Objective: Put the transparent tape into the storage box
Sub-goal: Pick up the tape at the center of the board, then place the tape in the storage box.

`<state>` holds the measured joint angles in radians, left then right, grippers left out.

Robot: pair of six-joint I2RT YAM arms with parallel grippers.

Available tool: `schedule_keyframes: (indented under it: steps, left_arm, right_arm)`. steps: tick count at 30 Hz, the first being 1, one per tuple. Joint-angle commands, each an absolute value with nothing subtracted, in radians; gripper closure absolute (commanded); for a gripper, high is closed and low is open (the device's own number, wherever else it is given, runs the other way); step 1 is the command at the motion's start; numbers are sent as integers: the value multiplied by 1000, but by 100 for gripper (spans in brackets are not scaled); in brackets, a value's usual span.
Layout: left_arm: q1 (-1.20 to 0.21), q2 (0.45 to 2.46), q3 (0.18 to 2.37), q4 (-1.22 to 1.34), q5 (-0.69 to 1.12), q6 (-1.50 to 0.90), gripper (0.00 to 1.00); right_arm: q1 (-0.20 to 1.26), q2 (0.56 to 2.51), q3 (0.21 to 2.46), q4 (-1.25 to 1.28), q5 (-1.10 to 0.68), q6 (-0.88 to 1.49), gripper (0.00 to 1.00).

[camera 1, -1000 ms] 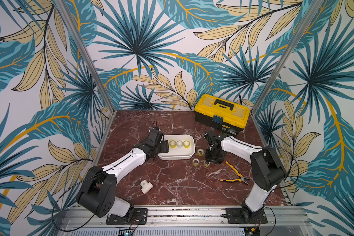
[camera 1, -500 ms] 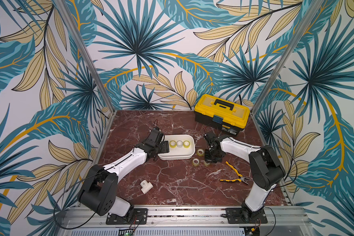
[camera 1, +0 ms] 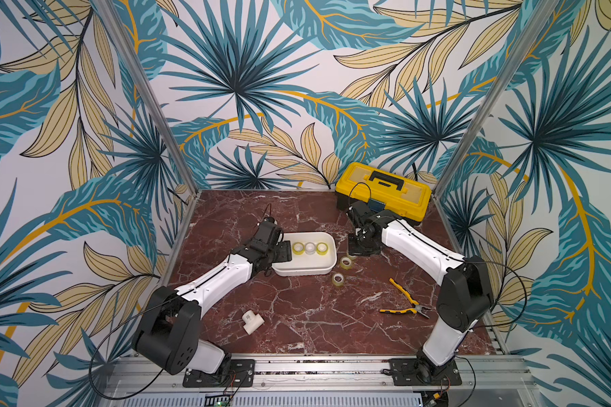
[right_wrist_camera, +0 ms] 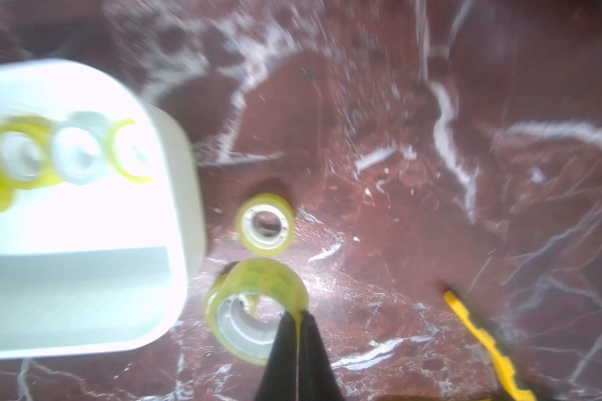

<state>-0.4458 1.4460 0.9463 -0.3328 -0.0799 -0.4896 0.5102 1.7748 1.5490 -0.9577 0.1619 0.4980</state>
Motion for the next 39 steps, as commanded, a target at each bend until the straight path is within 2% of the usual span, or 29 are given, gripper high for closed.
schedule_keyframes:
  steps: [1, 13, 31, 36, 39]
  left_arm:
    - [-449, 1405, 999, -345, -100, -471, 23]
    - [-440, 1374, 993, -371, -100, -469, 22]
    - [-384, 1377, 965, -368, -65, -462, 22]
    - [-367, 1381, 963, -368, -51, -456, 22]
    - [-360, 1379, 957, -366, -45, -453, 22]
  right_arm:
    - [563, 1792, 1636, -1065, 231, 439, 100]
    - [731, 2009, 1907, -1117, 201, 315, 100]
    - [739, 2247, 1897, -1060, 274, 332, 100]
    - [739, 2261, 1896, -1060, 297, 344, 81]
    - [739, 2263, 1896, -1062, 304, 346, 78]
